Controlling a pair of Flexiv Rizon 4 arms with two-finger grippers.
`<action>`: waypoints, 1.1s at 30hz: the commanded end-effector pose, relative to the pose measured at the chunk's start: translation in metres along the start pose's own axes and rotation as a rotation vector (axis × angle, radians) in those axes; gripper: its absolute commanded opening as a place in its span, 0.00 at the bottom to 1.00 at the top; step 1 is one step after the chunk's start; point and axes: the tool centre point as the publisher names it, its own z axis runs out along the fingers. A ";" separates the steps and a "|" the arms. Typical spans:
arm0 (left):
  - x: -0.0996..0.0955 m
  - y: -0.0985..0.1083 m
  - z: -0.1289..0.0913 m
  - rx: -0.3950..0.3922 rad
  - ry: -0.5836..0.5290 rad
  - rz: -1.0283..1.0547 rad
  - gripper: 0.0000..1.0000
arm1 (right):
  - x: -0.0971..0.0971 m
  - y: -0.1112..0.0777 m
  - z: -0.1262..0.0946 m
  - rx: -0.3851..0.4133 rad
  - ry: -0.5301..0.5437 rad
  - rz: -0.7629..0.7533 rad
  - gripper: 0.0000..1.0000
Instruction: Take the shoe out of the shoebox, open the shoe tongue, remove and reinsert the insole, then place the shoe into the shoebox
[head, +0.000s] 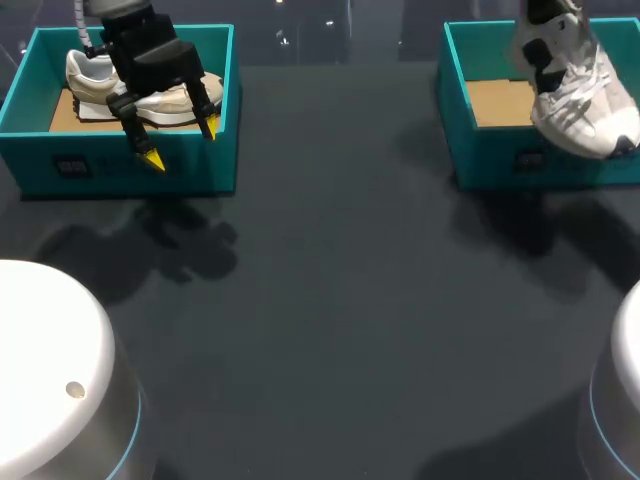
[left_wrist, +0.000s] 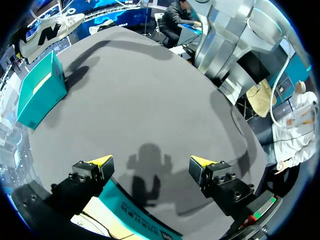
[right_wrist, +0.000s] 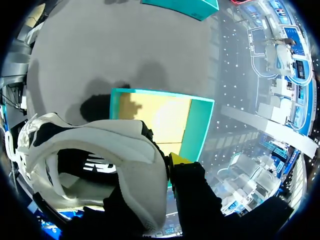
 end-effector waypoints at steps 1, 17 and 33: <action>0.001 0.000 0.000 -0.002 -0.002 0.001 1.00 | -0.045 -0.026 0.021 -0.011 0.039 -0.011 0.00; 0.001 0.000 0.000 -0.002 -0.002 0.001 1.00 | -0.060 -0.041 0.036 -0.031 0.022 -0.017 0.00; 0.001 0.000 0.000 -0.002 -0.002 0.001 1.00 | -0.073 -0.117 0.071 -0.021 0.045 0.049 0.00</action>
